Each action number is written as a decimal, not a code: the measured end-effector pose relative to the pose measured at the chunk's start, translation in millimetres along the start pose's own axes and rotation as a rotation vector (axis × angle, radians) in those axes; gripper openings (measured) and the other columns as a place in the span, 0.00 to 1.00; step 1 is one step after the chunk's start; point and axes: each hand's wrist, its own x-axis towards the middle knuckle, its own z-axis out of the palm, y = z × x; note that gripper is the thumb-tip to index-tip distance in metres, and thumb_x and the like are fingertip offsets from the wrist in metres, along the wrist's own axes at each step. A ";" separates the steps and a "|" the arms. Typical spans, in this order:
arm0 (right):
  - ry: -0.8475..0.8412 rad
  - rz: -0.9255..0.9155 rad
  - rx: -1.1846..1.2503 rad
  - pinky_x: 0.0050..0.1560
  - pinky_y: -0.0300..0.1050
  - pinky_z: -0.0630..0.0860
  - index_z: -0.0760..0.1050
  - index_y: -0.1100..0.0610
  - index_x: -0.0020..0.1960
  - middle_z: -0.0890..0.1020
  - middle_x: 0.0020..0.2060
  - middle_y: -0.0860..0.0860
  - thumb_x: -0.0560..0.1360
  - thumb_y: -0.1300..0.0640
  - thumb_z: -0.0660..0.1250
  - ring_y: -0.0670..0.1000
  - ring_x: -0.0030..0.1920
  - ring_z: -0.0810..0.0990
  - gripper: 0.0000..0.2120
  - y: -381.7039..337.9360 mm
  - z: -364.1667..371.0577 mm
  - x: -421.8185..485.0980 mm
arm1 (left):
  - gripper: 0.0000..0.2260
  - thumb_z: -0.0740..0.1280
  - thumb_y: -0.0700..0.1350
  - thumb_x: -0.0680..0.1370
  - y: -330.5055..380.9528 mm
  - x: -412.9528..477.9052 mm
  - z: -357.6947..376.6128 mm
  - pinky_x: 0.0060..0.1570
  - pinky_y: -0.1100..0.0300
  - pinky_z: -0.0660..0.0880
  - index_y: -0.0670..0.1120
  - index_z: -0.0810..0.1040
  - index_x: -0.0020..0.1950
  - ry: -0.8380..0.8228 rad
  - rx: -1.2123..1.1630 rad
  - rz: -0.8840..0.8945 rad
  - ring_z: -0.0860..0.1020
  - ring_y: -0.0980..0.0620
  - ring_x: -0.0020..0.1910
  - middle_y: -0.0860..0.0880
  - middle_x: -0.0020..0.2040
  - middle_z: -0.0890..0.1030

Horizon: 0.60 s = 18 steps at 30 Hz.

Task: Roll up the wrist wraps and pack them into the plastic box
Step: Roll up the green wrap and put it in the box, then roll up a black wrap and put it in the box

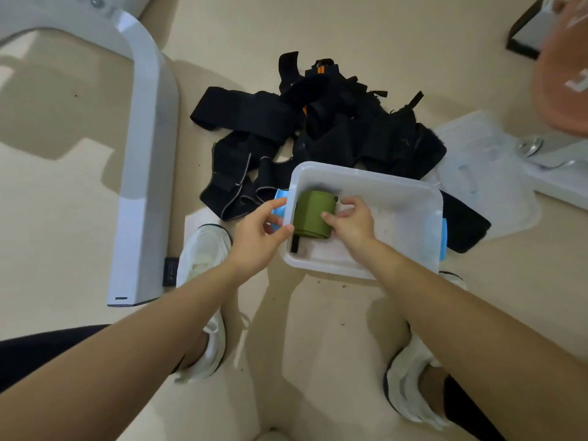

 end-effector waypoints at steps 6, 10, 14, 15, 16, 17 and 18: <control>-0.083 -0.063 -0.035 0.54 0.56 0.82 0.75 0.53 0.56 0.81 0.44 0.51 0.70 0.61 0.79 0.55 0.48 0.83 0.19 6.3 -2.4 4.2 | 0.22 0.72 0.44 0.79 -3.1 0.2 1.1 0.47 0.65 0.75 0.54 0.76 0.73 -0.019 -0.027 -0.019 0.76 0.55 0.43 0.50 0.49 0.81; -0.226 -0.146 -0.223 0.57 0.49 0.78 0.76 0.55 0.67 0.82 0.51 0.51 0.71 0.58 0.78 0.53 0.53 0.81 0.25 -4.7 -20.2 2.2 | 0.18 0.74 0.43 0.78 1.0 4.8 -8.2 0.46 0.70 0.75 0.54 0.78 0.68 -0.028 -0.034 -0.001 0.75 0.59 0.40 0.50 0.47 0.81; -0.046 -0.453 -0.263 0.48 0.44 0.78 0.82 0.53 0.52 0.82 0.40 0.46 0.74 0.58 0.74 0.46 0.41 0.80 0.08 -28.7 -47.7 -7.1 | 0.13 0.72 0.42 0.79 5.3 25.1 -22.3 0.47 0.64 0.79 0.49 0.82 0.64 0.068 -0.009 -0.004 0.80 0.60 0.41 0.48 0.45 0.84; -0.002 -0.529 -0.255 0.45 0.40 0.77 0.82 0.53 0.50 0.81 0.38 0.45 0.74 0.60 0.74 0.43 0.39 0.79 0.05 -36.3 -54.1 -6.7 | 0.13 0.71 0.43 0.80 4.6 33.6 -27.0 0.49 0.59 0.81 0.49 0.82 0.64 0.117 0.034 -0.013 0.82 0.58 0.43 0.50 0.46 0.84; 0.040 -0.605 -0.256 0.44 0.38 0.75 0.82 0.54 0.49 0.80 0.38 0.46 0.74 0.61 0.73 0.42 0.38 0.78 0.05 -44.6 -59.4 -5.3 | 0.12 0.71 0.43 0.80 4.2 41.7 -33.4 0.51 0.55 0.82 0.50 0.81 0.64 0.171 0.089 -0.023 0.82 0.56 0.46 0.52 0.47 0.84; 0.071 -0.681 -0.272 0.44 0.39 0.75 0.82 0.55 0.49 0.80 0.39 0.46 0.74 0.62 0.73 0.42 0.38 0.77 0.05 -52.4 -63.0 -1.7 | 0.13 0.71 0.44 0.80 2.3 50.3 -41.0 0.54 0.53 0.82 0.50 0.80 0.65 0.212 0.163 -0.020 0.82 0.53 0.49 0.52 0.49 0.83; 0.091 -0.758 -0.314 0.46 0.41 0.76 0.82 0.56 0.50 0.80 0.41 0.47 0.74 0.62 0.73 0.44 0.39 0.76 0.06 -60.9 -65.2 2.6 | 0.15 0.71 0.45 0.80 0.4 58.1 -48.3 0.56 0.53 0.80 0.51 0.79 0.66 0.221 0.273 -0.008 0.81 0.52 0.53 0.52 0.53 0.82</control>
